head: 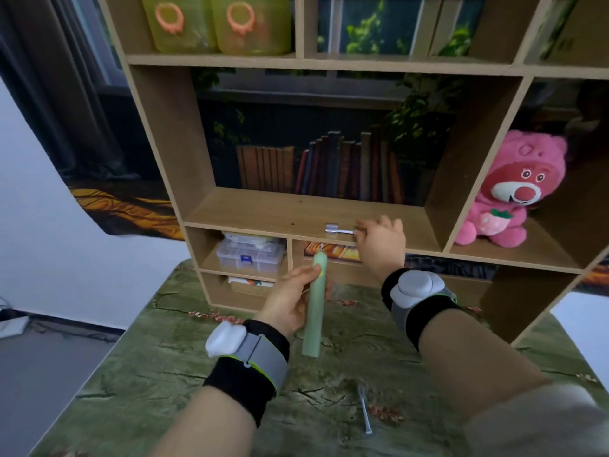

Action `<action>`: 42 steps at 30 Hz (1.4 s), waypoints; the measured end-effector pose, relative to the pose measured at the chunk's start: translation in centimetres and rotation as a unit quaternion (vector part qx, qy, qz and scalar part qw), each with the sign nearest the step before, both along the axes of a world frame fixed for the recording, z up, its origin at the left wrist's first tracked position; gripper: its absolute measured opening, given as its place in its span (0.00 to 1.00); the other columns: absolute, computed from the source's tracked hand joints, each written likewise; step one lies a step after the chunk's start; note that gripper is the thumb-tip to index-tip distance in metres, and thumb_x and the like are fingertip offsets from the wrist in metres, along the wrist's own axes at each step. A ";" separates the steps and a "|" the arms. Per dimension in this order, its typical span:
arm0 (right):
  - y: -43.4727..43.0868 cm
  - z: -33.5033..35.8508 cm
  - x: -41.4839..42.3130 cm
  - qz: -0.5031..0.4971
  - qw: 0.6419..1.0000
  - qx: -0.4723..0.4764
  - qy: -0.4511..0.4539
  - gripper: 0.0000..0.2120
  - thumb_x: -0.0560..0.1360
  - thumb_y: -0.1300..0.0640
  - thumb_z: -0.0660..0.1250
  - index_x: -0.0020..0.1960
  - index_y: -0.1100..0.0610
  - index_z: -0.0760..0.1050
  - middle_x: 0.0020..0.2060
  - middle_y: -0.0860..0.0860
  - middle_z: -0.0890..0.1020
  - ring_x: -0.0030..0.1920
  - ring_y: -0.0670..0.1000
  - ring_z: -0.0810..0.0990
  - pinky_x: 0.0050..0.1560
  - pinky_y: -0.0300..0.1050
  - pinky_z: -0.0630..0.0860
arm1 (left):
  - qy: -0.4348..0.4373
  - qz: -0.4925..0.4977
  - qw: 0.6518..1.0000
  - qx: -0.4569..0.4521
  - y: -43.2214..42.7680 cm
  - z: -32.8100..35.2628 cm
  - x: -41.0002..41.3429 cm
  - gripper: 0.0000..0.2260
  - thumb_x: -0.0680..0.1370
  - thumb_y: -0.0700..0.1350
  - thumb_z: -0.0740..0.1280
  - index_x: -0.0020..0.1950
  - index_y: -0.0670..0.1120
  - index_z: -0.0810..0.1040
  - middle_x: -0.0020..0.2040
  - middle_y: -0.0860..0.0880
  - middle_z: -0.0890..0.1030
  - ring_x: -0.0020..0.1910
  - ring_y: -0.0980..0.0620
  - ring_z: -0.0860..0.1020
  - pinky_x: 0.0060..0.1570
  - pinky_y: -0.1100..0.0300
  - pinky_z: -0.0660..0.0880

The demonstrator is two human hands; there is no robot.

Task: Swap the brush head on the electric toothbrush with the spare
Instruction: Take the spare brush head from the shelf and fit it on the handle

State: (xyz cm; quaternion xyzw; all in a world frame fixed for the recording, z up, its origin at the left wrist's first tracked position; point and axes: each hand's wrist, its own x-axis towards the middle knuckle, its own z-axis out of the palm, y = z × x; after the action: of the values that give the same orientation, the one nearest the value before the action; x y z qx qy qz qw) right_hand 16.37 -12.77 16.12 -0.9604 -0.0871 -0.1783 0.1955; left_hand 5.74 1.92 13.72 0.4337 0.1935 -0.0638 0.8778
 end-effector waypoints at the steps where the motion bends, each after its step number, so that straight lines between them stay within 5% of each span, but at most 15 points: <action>1: 0.1 0.1 0.3 -0.003 1.000 -0.020 0.011 0.15 0.79 0.53 0.59 0.61 0.54 0.78 0.57 0.59 0.77 0.57 0.63 0.68 0.55 0.55 0.70 | 0.003 -0.002 1.000 0.001 0.1 -0.1 -0.2 0.09 0.75 0.39 0.68 0.54 0.40 0.77 0.42 0.41 0.82 0.34 0.48 0.83 0.33 0.58 0.81; 11: 0.9 0.4 0.7 -0.004 0.994 -0.107 0.007 0.11 0.76 0.62 0.59 0.45 0.58 0.80 0.47 0.56 0.80 0.53 0.60 0.70 0.48 0.52 0.68 | 0.006 -0.004 1.000 0.000 0.9 -0.7 -1.3 0.12 0.75 0.39 0.68 0.58 0.39 0.77 0.44 0.41 0.82 0.36 0.47 0.83 0.39 0.56 0.82; 15: 0.9 0.3 0.6 0.015 0.994 -0.109 0.016 0.09 0.74 0.67 0.58 0.46 0.61 0.78 0.43 0.58 0.82 0.52 0.61 0.72 0.46 0.52 0.70 | 0.010 -0.010 1.000 -0.003 0.6 -0.7 -1.7 0.12 0.75 0.39 0.67 0.58 0.39 0.77 0.44 0.41 0.82 0.38 0.46 0.83 0.43 0.54 0.81; 19: 1.1 -0.3 0.0 0.019 0.997 -0.056 0.040 0.10 0.76 0.65 0.58 0.48 0.62 0.78 0.43 0.60 0.81 0.46 0.60 0.74 0.43 0.47 0.66 | 0.008 -0.012 1.000 0.003 0.6 -0.9 -2.1 0.11 0.75 0.39 0.68 0.57 0.41 0.78 0.44 0.42 0.82 0.38 0.47 0.83 0.45 0.54 0.80; 21: 1.2 -1.0 -1.1 0.030 0.991 0.080 0.100 0.10 0.78 0.62 0.59 0.46 0.60 0.79 0.38 0.56 0.80 0.39 0.56 0.75 0.38 0.44 0.67 | 0.014 -0.014 1.000 0.007 0.6 -1.3 -2.5 0.06 0.75 0.39 0.68 0.52 0.42 0.79 0.43 0.42 0.82 0.37 0.47 0.83 0.41 0.55 0.81; 24: 1.3 -2.6 -3.8 0.071 0.912 0.346 0.210 0.13 0.78 0.61 0.63 0.36 0.53 0.77 0.29 0.49 0.76 0.29 0.47 0.70 0.28 0.37 0.67 | 0.025 -0.015 0.999 0.033 0.4 -2.1 -3.4 0.04 0.74 0.39 0.68 0.49 0.44 0.80 0.41 0.43 0.82 0.37 0.47 0.82 0.37 0.56 0.81; 26: 1.6 -4.0 -5.6 0.078 0.827 0.484 0.275 0.13 0.78 0.63 0.63 0.35 0.55 0.75 0.28 0.51 0.75 0.29 0.48 0.72 0.30 0.37 0.70 | 0.028 -0.027 0.997 0.061 0.2 -2.9 -3.9 0.07 0.74 0.40 0.69 0.51 0.44 0.80 0.42 0.43 0.82 0.39 0.46 0.81 0.39 0.54 0.80; 30: 1.9 -5.4 -7.7 0.050 0.695 0.632 0.338 0.12 0.78 0.65 0.62 0.36 0.58 0.75 0.28 0.52 0.80 0.28 0.48 0.77 0.31 0.40 0.75 | 0.043 -0.059 0.995 0.072 -0.6 -3.8 -4.9 0.05 0.73 0.40 0.70 0.48 0.46 0.83 0.37 0.44 0.83 0.38 0.45 0.80 0.42 0.52 0.79; 33: 1.6 -5.8 -8.2 0.023 0.666 0.656 0.355 0.10 0.78 0.64 0.62 0.39 0.60 0.75 0.31 0.54 0.81 0.32 0.52 0.78 0.37 0.46 0.74 | 0.048 -0.066 0.994 0.074 -0.9 -4.2 -5.2 0.06 0.73 0.40 0.70 0.40 0.49 0.85 0.36 0.43 0.84 0.37 0.44 0.80 0.38 0.54 0.79; 42: 1.0 -6.1 -8.9 0.041 0.683 0.638 0.352 0.10 0.77 0.61 0.65 0.37 0.55 0.75 0.30 0.51 0.84 0.32 0.50 0.79 0.35 0.42 0.72 | 0.055 -0.075 0.994 0.062 -1.3 -3.8 -6.1 0.08 0.73 0.38 0.70 0.51 0.43 0.81 0.42 0.41 0.81 0.35 0.46 0.80 0.30 0.58 0.79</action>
State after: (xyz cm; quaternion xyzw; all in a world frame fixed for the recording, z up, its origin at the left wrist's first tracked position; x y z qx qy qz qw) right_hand 7.52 -11.78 9.98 -0.5905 0.0841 0.1690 0.7846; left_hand -0.35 0.64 9.94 0.4962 0.2118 -0.1413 0.8300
